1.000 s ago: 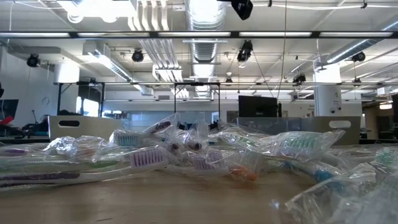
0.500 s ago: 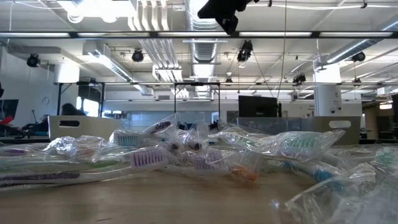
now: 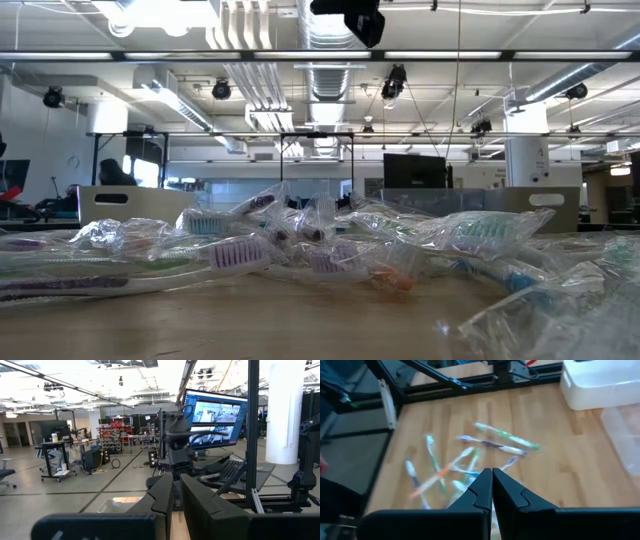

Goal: Pick & Place Toothbrushes
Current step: Put the green toothbrush into the transparent bin

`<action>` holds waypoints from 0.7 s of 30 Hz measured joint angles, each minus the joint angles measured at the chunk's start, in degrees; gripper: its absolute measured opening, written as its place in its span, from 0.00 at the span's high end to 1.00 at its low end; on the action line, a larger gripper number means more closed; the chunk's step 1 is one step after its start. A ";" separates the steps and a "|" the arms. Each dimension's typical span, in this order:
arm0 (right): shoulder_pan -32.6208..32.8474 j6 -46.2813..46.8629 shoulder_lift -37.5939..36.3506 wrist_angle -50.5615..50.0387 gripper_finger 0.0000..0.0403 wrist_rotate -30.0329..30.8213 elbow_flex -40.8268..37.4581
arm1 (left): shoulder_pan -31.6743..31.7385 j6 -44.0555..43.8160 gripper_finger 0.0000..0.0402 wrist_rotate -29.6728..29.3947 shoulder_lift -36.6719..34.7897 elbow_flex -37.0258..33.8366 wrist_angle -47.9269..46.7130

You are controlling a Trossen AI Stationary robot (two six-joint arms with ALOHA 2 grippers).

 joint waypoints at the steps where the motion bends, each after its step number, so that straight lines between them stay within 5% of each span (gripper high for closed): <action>1: 0.67 0.83 -0.27 -0.23 0.98 0.27 0.00 | 0.01 0.00 0.90 -0.01 -0.01 0.00 -0.01; 21: 15.22 8.80 -1.06 -9.43 0.98 9.03 0.00 | -0.01 0.00 0.90 0.00 0.00 0.00 0.00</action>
